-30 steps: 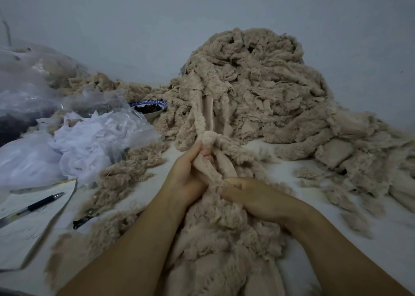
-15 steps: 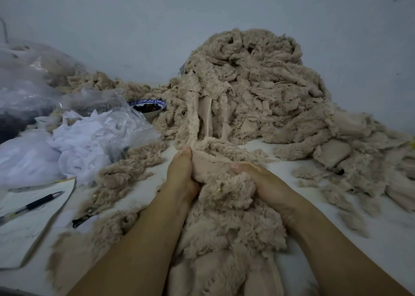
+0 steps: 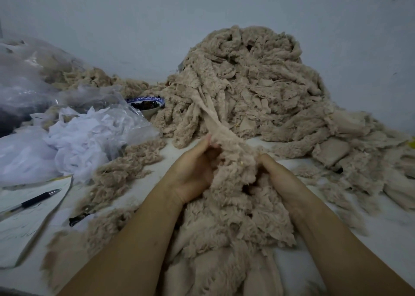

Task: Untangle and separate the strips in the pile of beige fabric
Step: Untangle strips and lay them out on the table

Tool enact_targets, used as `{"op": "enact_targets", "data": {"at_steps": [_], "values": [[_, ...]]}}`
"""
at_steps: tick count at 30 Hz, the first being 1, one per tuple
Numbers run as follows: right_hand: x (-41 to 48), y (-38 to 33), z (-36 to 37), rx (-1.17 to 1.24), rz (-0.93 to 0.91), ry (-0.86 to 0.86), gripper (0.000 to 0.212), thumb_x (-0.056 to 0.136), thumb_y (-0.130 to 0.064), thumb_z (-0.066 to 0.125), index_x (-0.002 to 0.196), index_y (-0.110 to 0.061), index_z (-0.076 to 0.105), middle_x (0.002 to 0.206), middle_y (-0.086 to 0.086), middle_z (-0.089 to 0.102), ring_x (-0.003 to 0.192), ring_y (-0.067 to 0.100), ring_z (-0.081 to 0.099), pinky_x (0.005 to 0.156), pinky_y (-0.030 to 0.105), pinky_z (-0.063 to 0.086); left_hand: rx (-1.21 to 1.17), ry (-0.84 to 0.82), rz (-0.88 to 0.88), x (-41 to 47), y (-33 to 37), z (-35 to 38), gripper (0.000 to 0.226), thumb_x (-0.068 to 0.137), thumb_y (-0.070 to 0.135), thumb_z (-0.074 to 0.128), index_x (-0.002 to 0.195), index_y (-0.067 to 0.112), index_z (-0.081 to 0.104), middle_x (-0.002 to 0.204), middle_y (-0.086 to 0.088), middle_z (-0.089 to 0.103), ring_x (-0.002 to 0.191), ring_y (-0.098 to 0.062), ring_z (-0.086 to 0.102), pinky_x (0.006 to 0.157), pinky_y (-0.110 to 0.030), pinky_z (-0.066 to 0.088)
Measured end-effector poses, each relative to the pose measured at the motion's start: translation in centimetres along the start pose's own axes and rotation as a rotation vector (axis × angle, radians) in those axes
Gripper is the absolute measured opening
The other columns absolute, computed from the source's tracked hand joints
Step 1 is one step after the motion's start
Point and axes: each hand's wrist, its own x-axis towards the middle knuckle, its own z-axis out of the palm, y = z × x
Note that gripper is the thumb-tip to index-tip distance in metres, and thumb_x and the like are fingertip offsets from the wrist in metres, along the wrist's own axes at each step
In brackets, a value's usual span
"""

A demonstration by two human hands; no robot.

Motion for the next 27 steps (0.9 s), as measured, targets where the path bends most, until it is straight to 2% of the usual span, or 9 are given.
{"op": "enact_targets", "data": {"at_steps": [3,6,9,10,13,18,20,23,27], "values": [[0.0,-0.6,0.2,0.015,-0.011,-0.058,0.017,0.087,-0.014,0.049,0.070,-0.012,0.051,0.050,0.000,0.046,0.032,0.008,0.033,0.035,0.017,0.028,-0.186,-0.031,0.105,-0.2,0.9,-0.7,0.044,0.102,0.032,0.043,0.078,0.012,0.073,0.079,-0.003,0.070,0.073,-0.016,0.069,0.070,-0.030,0.059],[0.2,-1.5,-0.5,0.079,-0.159,-0.088,0.027,0.085,-0.020,0.047,0.058,-0.018,0.050,0.047,-0.006,0.036,0.030,0.002,0.026,0.031,0.015,0.026,-0.361,0.026,0.254,-0.3,2.1,-1.9,0.041,0.099,0.028,0.044,0.089,0.006,0.077,0.090,-0.009,0.074,0.081,-0.020,0.072,0.074,-0.033,0.061],[0.3,-2.3,-1.8,0.396,-0.301,0.235,0.030,0.094,-0.021,0.045,0.064,-0.017,0.047,0.050,-0.006,0.035,0.034,0.006,0.027,0.035,0.017,0.027,-0.435,0.112,0.328,-0.1,2.8,-2.7,0.035,0.106,0.028,0.039,0.110,0.007,0.067,0.090,-0.010,0.075,0.084,-0.019,0.074,0.075,-0.033,0.061],[0.3,-2.1,-2.1,0.326,-0.348,0.361,0.031,0.096,-0.022,0.044,0.066,-0.016,0.048,0.052,-0.005,0.037,0.037,0.008,0.030,0.039,0.019,0.029,-0.442,0.122,0.322,0.0,2.6,-2.5,0.034,0.107,0.027,0.039,0.108,0.007,0.066,0.082,-0.008,0.075,0.077,-0.016,0.074,0.067,-0.029,0.061],[0.6,-0.7,-1.5,-0.565,-0.452,0.653,0.028,0.097,-0.038,0.048,0.077,-0.020,0.056,0.072,-0.005,0.054,0.066,0.014,0.051,0.060,0.030,0.039,-0.407,0.166,0.280,0.3,2.1,-1.8,0.029,0.105,0.027,0.042,0.095,0.009,0.063,0.072,-0.002,0.072,0.065,-0.011,0.071,0.053,-0.022,0.056],[0.9,0.9,1.4,-1.030,-0.681,0.339,0.037,0.079,-0.074,0.047,0.097,-0.042,0.052,0.108,-0.023,0.044,0.109,0.009,0.050,0.089,0.028,0.045,-0.256,0.079,0.284,0.0,1.3,-0.6,0.010,0.085,0.017,0.062,0.091,0.009,0.062,0.074,-0.003,0.069,0.066,-0.011,0.067,0.064,-0.024,0.058],[1.3,1.5,2.0,-1.143,-0.638,0.271,0.047,0.077,-0.078,0.048,0.105,-0.041,0.047,0.106,-0.022,0.041,0.103,-0.001,0.048,0.083,0.024,0.046,-0.146,0.012,0.241,-0.4,0.7,0.1,0.004,0.081,0.015,0.064,0.080,0.011,0.063,0.068,-0.001,0.066,0.063,-0.011,0.066,0.059,-0.026,0.058],[1.7,2.1,2.0,-1.189,-0.622,0.246,0.022,0.091,-0.056,0.057,0.090,-0.035,0.050,0.086,-0.018,0.048,0.078,-0.007,0.049,0.061,0.012,0.036,-0.062,-0.082,0.181,-0.6,0.1,0.8,0.007,0.081,0.013,0.066,0.075,0.015,0.062,0.070,0.000,0.066,0.066,-0.010,0.066,0.059,-0.025,0.056],[1.0,1.1,1.2,-0.732,-0.525,0.260,0.037,0.096,-0.047,0.055,0.068,-0.025,0.048,0.059,-0.009,0.048,0.055,0.001,0.044,0.049,0.012,0.034,-0.176,-0.010,0.235,-0.4,0.9,0.4,0.013,0.083,0.010,0.060,0.096,0.008,0.062,0.080,-0.004,0.072,0.082,-0.016,0.072,0.074,-0.029,0.060]]}}
